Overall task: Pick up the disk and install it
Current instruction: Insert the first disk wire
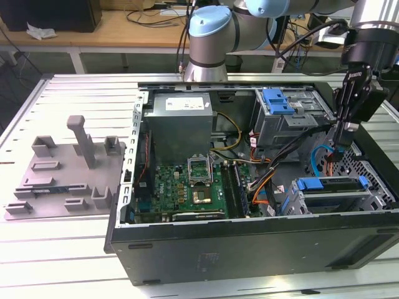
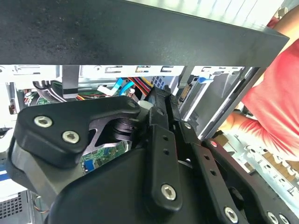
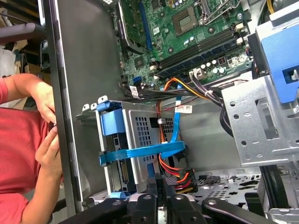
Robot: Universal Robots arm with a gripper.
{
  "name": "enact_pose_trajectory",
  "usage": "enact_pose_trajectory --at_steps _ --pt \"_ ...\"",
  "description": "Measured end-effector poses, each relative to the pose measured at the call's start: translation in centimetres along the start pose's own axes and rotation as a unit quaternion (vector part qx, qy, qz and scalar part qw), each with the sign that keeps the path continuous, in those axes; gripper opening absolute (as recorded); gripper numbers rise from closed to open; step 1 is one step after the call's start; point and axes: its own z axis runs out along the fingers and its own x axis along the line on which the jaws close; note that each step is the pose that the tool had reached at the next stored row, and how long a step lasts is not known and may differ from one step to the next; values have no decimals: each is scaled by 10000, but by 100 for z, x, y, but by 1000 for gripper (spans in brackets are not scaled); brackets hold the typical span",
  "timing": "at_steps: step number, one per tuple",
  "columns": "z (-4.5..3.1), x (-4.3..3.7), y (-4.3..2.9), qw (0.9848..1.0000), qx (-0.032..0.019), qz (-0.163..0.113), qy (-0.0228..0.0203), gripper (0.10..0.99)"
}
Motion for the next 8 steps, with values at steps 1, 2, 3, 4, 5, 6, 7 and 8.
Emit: enact_pose_trajectory --at_steps 1,2,3,4,5,6,7,8 --pt "0 -1 -1 10000 -10 14 -1 165" --pt "0 0 -1 10000 -12 16 -1 165" --pt "0 0 -1 10000 -12 16 -1 165" --pt "0 0 -1 10000 -12 16 -1 165" --pt "0 0 -1 10000 -12 16 -1 165" --pt "0 0 -1 10000 -12 16 -1 165" --pt "0 0 -1 10000 -12 17 -1 165" --pt "0 0 -1 10000 -12 17 -1 165"
